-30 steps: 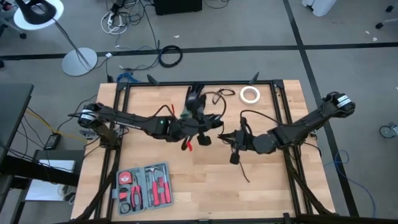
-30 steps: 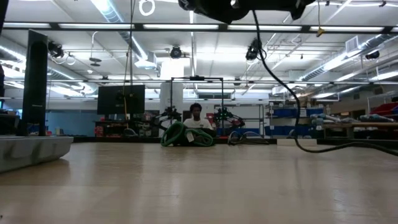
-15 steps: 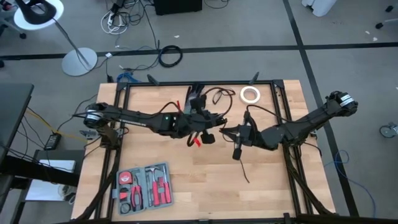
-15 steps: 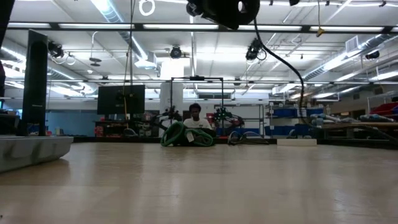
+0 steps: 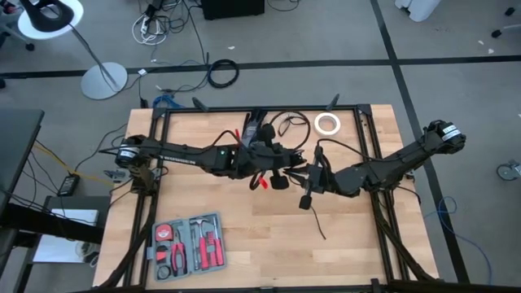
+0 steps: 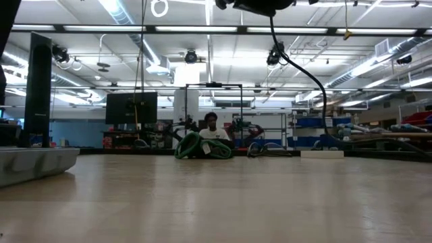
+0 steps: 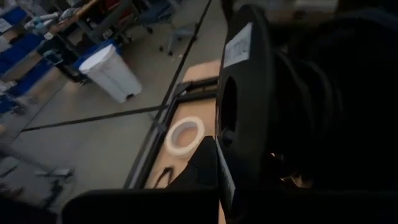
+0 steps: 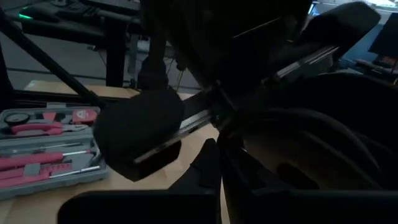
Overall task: Coil cords
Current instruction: Coil the black wire into a spool
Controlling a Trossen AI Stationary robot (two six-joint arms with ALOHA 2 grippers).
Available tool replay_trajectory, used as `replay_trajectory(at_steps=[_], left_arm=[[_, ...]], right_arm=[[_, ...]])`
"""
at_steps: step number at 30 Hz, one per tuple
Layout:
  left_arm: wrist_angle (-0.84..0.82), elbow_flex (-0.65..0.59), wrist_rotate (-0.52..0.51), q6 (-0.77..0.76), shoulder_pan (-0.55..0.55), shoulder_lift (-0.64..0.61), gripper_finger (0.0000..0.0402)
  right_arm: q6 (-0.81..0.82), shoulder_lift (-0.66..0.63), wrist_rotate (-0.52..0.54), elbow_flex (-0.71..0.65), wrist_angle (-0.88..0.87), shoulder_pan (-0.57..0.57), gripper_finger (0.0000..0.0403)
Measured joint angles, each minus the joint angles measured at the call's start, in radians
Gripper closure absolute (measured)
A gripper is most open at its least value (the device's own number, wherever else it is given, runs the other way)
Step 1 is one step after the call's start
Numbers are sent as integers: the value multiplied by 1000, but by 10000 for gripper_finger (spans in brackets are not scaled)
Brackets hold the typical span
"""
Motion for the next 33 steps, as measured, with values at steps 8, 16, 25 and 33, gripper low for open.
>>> replay_trajectory(at_steps=[8,16,25,33], left_arm=[[85,-1,65,-45,-6,0,402],[133,-2,126,-76,-7,0,401],[176,-2,124,-39,-9,7,402],[175,1,101,-14,-8,19,401]], right_arm=[[-30,0,137,2,0,14,402],[-99,-1,274,2,-26,56,402],[-232,-2,253,-1,124,98,402],[-360,-1,288,-2,219,137,398]])
